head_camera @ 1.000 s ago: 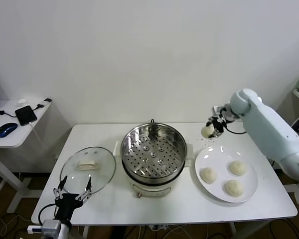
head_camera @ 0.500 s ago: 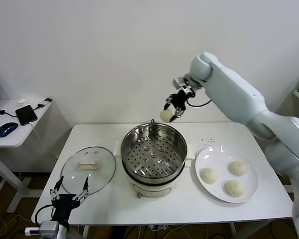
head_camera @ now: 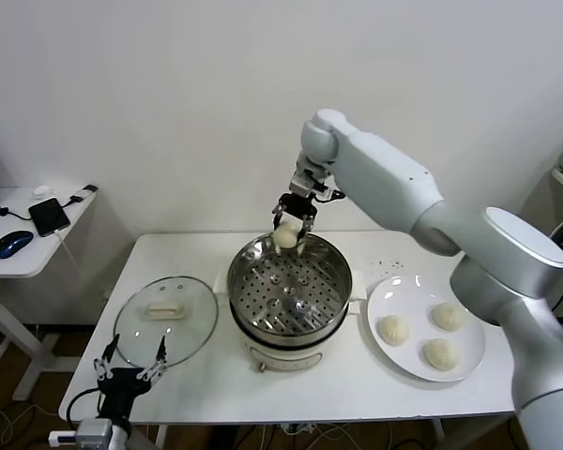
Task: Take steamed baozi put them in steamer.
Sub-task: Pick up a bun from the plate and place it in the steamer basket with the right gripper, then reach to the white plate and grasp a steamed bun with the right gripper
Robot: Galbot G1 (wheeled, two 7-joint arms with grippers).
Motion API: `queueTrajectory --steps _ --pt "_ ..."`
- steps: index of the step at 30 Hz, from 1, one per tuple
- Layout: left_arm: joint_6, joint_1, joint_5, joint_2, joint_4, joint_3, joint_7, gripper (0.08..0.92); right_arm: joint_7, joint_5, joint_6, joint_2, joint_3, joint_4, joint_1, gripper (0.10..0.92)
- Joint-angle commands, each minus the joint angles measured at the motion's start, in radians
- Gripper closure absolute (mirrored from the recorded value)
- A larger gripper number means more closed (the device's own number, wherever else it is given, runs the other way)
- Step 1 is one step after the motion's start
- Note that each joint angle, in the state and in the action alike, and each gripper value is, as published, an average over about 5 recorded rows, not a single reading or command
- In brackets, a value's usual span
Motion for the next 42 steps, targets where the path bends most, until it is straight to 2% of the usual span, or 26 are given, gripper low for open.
queueTrajectory --steps 1,21,24,27,32,38,42 --pt "-0.001 0.000 0.001 -0.003 0.000 0.001 0.001 0.177 0.066 -0.176 0.171 0.043 0.000 -0.017 -0.029 0.423" --pt "0.005 -0.007 -0.003 -0.003 0.006 0.002 0.004 0.177 0.092 -0.190 0.171 0.042 0.020 -0.025 -0.114 0.423" --pt "0.006 -0.009 -0.003 -0.003 0.007 0.003 0.004 0.177 0.103 -0.186 0.171 0.040 0.012 -0.026 -0.110 0.388" --pt "0.007 -0.009 -0.002 -0.003 0.007 0.004 0.005 0.177 0.098 -0.147 0.156 0.033 -0.004 -0.028 -0.099 0.306" --pt "0.007 -0.008 -0.001 -0.003 0.009 0.005 0.005 0.177 0.022 0.023 0.042 0.000 -0.059 0.000 -0.065 0.212" --pt "0.010 -0.008 -0.001 -0.002 0.008 0.007 0.007 0.177 -0.074 0.177 -0.110 -0.051 -0.017 0.033 -0.006 0.203" --pt "0.015 -0.011 -0.002 -0.003 0.006 0.008 0.011 0.177 -0.096 0.269 -0.331 -0.123 0.000 0.068 0.053 0.202"
